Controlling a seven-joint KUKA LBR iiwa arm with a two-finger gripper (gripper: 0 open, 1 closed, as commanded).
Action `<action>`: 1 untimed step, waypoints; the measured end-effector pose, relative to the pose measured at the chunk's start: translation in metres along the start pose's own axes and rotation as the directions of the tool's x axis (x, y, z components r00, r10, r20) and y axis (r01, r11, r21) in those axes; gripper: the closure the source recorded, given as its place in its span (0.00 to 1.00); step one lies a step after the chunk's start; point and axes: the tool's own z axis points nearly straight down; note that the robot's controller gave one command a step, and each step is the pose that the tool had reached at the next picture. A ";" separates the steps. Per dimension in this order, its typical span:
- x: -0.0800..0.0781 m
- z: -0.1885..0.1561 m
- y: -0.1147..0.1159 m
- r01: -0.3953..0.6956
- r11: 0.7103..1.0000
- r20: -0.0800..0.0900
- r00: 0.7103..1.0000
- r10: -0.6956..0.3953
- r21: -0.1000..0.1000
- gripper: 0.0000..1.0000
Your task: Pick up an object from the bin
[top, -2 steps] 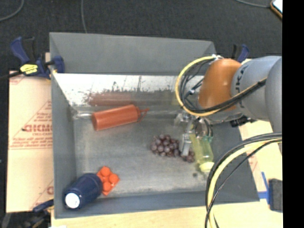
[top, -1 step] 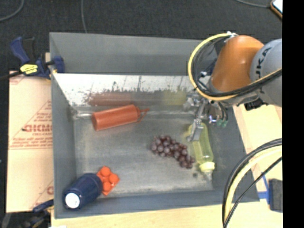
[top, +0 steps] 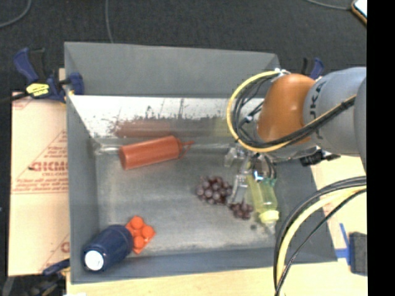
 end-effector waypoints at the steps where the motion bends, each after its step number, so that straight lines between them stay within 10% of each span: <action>1: -0.002 0.028 0.011 -0.033 0.999 0.025 0.999 0.033 0.001 0.00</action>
Offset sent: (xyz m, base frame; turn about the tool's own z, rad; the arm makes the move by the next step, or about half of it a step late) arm -0.0157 0.0106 -0.0308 0.1883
